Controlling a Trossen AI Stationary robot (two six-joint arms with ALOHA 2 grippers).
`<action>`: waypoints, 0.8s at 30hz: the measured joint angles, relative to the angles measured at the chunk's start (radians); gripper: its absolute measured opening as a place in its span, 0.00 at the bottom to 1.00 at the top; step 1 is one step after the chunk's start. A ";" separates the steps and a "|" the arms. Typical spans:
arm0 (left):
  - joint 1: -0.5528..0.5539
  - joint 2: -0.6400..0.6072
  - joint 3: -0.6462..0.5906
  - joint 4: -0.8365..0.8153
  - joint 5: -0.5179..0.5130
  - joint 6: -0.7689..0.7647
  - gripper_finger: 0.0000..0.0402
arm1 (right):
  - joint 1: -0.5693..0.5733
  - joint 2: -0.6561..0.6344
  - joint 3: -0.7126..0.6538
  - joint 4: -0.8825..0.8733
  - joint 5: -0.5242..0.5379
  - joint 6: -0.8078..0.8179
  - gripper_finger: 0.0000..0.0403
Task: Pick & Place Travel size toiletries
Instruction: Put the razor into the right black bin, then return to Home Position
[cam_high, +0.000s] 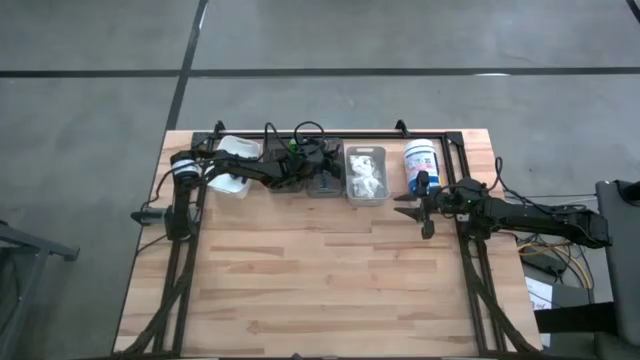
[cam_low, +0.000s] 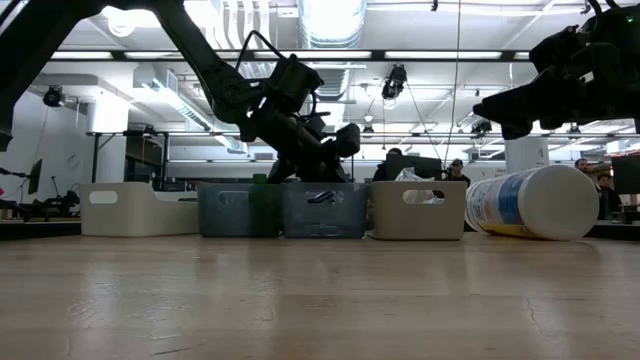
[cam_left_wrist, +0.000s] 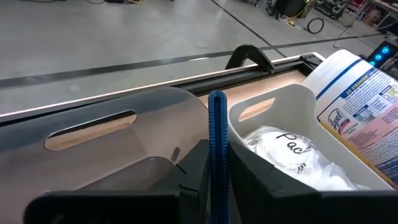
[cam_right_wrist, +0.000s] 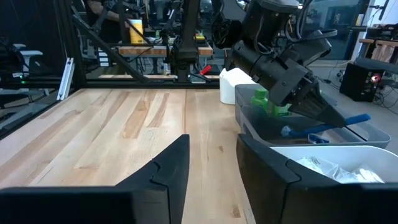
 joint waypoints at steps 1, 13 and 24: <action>0.000 0.000 0.000 0.000 -0.001 0.000 0.17 | 0.000 0.000 0.000 0.000 0.000 0.000 0.33; 0.003 -0.004 0.000 0.010 -0.013 0.017 0.35 | 0.000 0.000 0.000 0.000 0.000 0.000 0.40; 0.002 -0.116 0.030 0.017 -0.004 0.167 0.36 | 0.000 0.000 0.000 0.000 0.000 0.000 0.46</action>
